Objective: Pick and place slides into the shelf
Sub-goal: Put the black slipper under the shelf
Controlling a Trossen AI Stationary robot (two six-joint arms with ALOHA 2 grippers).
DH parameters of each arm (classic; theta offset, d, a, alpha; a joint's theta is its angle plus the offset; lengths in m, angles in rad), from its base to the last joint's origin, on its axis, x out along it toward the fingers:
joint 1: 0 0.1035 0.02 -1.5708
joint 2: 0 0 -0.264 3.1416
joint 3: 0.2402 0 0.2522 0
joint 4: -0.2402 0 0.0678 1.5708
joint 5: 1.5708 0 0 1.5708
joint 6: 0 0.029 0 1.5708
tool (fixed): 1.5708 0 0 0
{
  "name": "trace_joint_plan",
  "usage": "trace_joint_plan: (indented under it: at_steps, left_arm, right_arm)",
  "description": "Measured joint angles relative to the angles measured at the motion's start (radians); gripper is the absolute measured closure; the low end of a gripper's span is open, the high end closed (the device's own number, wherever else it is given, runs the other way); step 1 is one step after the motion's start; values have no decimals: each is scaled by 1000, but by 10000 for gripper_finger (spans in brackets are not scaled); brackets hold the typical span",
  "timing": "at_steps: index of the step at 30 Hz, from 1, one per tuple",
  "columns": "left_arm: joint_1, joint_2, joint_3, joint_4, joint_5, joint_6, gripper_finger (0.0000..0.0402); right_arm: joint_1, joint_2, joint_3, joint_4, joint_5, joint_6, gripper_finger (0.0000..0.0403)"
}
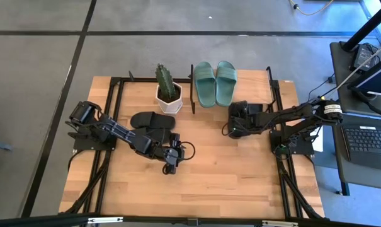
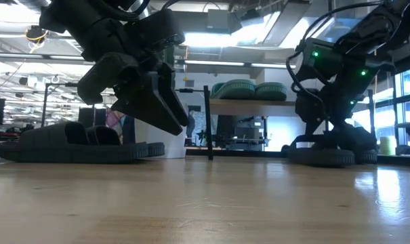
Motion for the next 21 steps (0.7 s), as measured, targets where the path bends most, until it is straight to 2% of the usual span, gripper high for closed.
trace_joint_plan:
  at_steps: [4,13,16,21]
  left_arm:
    - [0,0,0,0,0,0,166]
    - [0,0,0,0,0,-1,166]
    - [0,0,0,0,0,-1,166]
    - [0,0,0,0,0,-2,166]
  right_arm:
    - [16,0,29,-17,-52,42,176]
    - [49,0,151,-219,-62,121,176]
    - [71,0,203,-287,-149,185,176]
    - [121,-1,315,-387,-372,363,176]
